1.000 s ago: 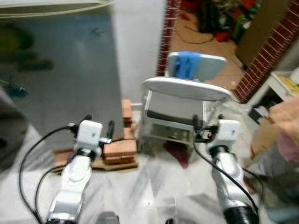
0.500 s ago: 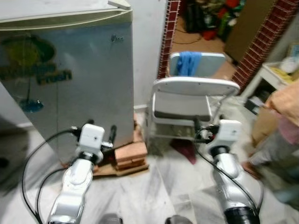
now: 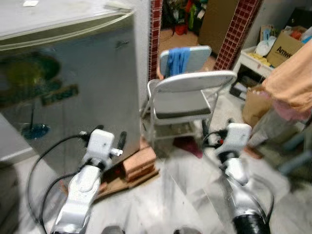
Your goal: Restocking fridge
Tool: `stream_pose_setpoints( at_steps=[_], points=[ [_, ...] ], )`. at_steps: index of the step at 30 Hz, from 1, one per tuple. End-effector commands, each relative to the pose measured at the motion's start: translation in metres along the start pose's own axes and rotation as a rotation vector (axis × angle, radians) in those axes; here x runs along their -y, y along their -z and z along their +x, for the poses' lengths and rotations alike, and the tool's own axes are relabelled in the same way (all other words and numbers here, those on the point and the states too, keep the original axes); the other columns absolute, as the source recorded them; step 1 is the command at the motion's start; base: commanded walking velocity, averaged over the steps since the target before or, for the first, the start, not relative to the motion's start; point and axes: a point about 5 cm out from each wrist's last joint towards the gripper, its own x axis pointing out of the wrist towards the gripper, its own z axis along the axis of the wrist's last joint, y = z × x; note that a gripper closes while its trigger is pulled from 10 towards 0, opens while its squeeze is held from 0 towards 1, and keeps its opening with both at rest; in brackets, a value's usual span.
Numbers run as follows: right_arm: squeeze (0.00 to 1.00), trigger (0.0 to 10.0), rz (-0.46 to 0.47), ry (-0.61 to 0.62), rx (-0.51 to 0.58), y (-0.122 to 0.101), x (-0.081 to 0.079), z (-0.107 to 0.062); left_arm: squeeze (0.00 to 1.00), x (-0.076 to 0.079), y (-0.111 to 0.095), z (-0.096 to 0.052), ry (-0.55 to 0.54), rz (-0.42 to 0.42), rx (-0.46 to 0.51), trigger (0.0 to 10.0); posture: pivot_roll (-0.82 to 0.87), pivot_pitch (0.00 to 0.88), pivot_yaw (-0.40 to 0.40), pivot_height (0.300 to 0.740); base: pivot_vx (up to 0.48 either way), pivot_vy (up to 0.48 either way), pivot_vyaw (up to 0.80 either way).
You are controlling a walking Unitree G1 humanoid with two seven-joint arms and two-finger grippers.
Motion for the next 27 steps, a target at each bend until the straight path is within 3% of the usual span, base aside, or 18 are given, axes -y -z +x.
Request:
stream_pose_setpoints(
  at_steps=[1, 4, 9, 14, 20, 27],
  points=[
    [0.00, 10.0, -0.013, 0.032, 0.006, -0.002, 0.010, 0.001, 0.00, 0.007, -0.001, 0.002, 0.034, 0.009, 0.007, 10.0, 0.07, 0.027, -0.007, 0.740, 0.000, 0.461, 0.00],
    [0.00, 10.0, -0.011, 0.033, 0.009, -0.003, 0.009, 0.002, 0.00, 0.007, -0.001, 0.003, 0.044, 0.014, 0.009, 10.0, 0.07, 0.026, 0.003, 0.740, 0.000, 0.459, 0.00],
    [0.00, 10.0, -0.023, 0.037, 0.026, -0.004, 0.009, -0.001, 0.00, 0.003, -0.003, 0.002, 0.038, 0.028, 0.021, 10.0, 0.07, 0.026, 0.034, 0.740, 0.000, 0.000, 0.00],
    [0.00, 10.0, -0.024, 0.053, 0.032, -0.003, 0.012, -0.003, 0.00, 0.001, -0.001, 0.002, 0.030, 0.023, 0.015, 10.0, 0.06, 0.025, 0.043, 0.740, 0.000, 0.000, -0.58],
    [0.00, 10.0, -0.039, 0.060, 0.037, -0.004, 0.016, 0.001, 0.00, 0.007, -0.003, 0.007, 0.064, 0.038, 0.025, 10.0, 0.07, 0.019, 0.036, 0.740, 0.000, 0.000, -0.50],
    [0.00, 10.0, -0.077, 0.065, 0.040, -0.005, 0.018, 0.003, 0.00, 0.010, -0.001, 0.004, 0.074, 0.040, 0.017, 10.0, 0.08, 0.015, 0.017, 0.740, -0.069, 0.000, 0.00]
  ],
)
